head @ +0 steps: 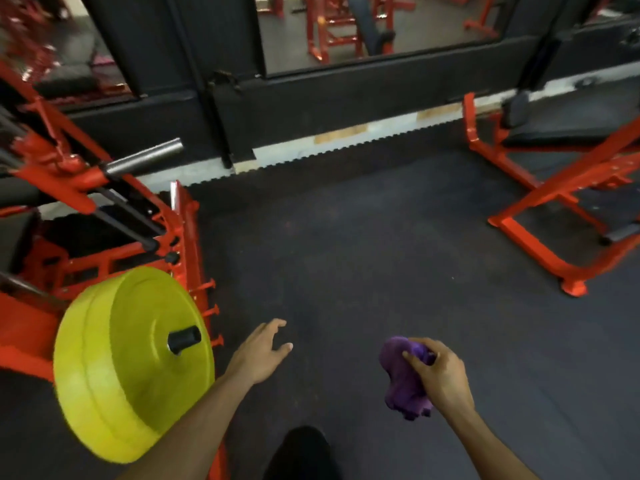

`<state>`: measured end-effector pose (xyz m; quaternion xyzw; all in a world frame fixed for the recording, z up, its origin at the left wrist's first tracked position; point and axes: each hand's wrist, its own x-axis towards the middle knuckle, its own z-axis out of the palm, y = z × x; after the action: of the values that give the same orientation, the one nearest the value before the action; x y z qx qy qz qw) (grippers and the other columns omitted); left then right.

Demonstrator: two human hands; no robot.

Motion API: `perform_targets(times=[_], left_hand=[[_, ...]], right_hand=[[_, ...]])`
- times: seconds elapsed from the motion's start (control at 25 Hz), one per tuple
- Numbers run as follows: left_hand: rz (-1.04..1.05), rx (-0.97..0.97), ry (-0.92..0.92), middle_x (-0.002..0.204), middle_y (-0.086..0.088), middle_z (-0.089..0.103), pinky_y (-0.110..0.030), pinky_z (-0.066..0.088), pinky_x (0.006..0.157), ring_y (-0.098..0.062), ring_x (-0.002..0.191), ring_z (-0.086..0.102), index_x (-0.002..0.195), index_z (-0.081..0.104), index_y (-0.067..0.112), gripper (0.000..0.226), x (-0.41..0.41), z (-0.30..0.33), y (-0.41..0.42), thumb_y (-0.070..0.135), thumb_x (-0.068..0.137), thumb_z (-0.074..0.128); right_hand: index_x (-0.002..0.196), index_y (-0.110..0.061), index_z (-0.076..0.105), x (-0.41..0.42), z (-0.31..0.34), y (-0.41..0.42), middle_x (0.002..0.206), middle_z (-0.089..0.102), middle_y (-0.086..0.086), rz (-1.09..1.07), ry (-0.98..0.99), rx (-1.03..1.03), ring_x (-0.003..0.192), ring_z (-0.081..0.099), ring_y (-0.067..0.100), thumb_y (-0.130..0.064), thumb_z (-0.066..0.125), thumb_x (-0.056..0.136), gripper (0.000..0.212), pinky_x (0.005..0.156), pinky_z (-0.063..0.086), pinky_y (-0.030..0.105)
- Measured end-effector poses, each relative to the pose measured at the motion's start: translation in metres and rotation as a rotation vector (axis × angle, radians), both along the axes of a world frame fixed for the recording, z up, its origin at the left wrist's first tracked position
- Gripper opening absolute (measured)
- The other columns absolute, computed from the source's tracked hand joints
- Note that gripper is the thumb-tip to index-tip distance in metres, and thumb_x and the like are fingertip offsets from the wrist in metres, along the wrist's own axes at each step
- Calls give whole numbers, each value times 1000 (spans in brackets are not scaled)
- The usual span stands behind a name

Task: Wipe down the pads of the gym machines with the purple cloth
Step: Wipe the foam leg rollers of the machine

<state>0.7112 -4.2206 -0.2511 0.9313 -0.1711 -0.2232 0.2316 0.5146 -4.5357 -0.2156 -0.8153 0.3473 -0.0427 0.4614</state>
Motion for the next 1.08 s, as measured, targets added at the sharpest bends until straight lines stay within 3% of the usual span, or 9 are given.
perform_targets(times=[0.32,0.56,0.72,0.88,1.08], left_hand=[[290,3,57,139,8,53,-47,51,100,-21,124,61,138,45,39,51,175,-24,-61,55,92,63],[331,15,62,143,5,53,-45,50,100,-21,125,59,142,43,36,53,323,-6,-93,53,95,62],[350,-8,9,144,4,54,-43,49,98,-20,126,59,145,43,35,55,419,5,-112,50,96,64],[387,-57,20,145,2,55,-47,50,104,-21,127,60,145,43,37,58,520,-8,-129,50,93,68],[404,-58,63,141,1,57,-53,49,106,-20,126,60,141,43,44,59,645,-19,-146,53,89,70]], right_hand=[[95,-35,72,230,15,-84,93,71,-10,201,-36,-49,87,67,9,-25,79,85,16,77,56,30],[90,-35,72,408,42,-126,84,72,-11,255,-25,-93,80,67,4,-19,77,85,17,66,48,15],[92,-30,71,517,42,-138,84,72,-12,231,-51,-53,80,67,3,-20,77,86,13,66,52,18],[93,-29,70,638,30,-153,87,72,-10,251,-18,-4,82,68,7,-22,76,85,12,72,59,30],[92,-29,71,806,24,-173,87,71,-11,343,-51,10,82,66,4,-21,77,84,13,71,57,28]])
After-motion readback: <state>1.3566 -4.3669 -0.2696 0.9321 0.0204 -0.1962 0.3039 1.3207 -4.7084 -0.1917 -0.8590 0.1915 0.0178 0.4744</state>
